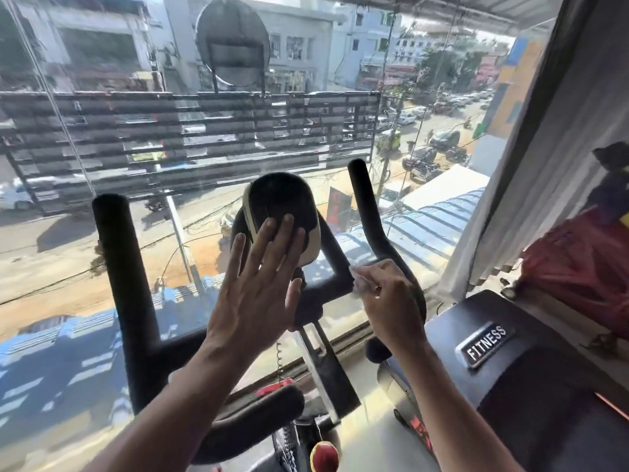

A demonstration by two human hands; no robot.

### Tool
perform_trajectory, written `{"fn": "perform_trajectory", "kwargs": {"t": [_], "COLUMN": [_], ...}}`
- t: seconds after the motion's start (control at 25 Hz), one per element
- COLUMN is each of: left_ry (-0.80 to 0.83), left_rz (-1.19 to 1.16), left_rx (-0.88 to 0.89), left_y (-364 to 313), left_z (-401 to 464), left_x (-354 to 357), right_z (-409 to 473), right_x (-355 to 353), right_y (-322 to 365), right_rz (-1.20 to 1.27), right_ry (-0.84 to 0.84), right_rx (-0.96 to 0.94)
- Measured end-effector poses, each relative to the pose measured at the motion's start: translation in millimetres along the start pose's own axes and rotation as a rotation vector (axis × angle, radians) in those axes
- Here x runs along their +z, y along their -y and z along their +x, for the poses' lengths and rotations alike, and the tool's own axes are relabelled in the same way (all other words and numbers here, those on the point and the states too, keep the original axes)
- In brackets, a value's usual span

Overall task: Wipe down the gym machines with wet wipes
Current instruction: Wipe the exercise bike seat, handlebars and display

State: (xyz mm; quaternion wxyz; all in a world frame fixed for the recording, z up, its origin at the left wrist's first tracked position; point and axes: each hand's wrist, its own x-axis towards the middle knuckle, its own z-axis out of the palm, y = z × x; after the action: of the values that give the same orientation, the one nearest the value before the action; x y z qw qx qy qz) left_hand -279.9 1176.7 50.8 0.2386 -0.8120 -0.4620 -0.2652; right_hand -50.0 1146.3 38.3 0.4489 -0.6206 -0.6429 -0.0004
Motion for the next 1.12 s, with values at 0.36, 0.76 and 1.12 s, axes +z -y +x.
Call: {"fn": "perform_trajectory", "kwargs": {"t": [0.36, 0.76, 1.12], "left_ry": [0.000, 0.045, 0.049], "left_rz": [0.026, 0.046, 0.045], "left_rx": [-0.031, -0.054, -0.077], "left_y": [-3.8, -5.8, -9.5], "left_z": [2.7, -4.8, -7.2], "left_x": [0.3, 0.4, 1.1], "right_z": [1.3, 20.3, 14.7], "right_x": [20.6, -13.6, 8.4], "right_y": [10.0, -42.2, 0.9], "right_rz": [-0.071, -0.045, -0.068], "right_ry": [0.123, 0.084, 0.029], "right_rx": [-0.206, -0.192, 0.011]}}
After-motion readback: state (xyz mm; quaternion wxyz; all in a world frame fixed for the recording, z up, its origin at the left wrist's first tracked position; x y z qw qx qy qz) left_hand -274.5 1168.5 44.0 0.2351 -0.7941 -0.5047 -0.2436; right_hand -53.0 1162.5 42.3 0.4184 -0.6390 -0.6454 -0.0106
